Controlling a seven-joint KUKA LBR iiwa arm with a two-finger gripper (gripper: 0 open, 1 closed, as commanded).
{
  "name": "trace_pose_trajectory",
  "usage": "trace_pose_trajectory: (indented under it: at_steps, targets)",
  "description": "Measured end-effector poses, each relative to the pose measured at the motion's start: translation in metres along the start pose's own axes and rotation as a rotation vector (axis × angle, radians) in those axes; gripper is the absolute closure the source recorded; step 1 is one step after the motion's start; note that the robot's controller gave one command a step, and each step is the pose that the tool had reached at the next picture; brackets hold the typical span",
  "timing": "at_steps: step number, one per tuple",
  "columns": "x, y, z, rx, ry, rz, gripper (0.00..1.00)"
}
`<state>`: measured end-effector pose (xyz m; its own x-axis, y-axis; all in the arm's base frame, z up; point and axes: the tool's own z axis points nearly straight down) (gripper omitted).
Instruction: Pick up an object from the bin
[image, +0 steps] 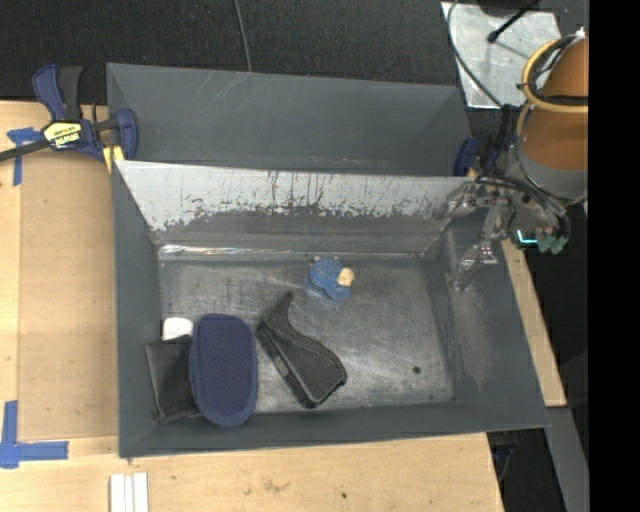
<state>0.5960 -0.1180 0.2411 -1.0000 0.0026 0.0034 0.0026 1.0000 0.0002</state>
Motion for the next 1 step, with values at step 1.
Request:
trace_pose_trajectory:
  at_steps: [1]
  targets:
    - [-0.0177, 0.0656, 0.0918, -0.001, -0.001, 0.228, 0.0]
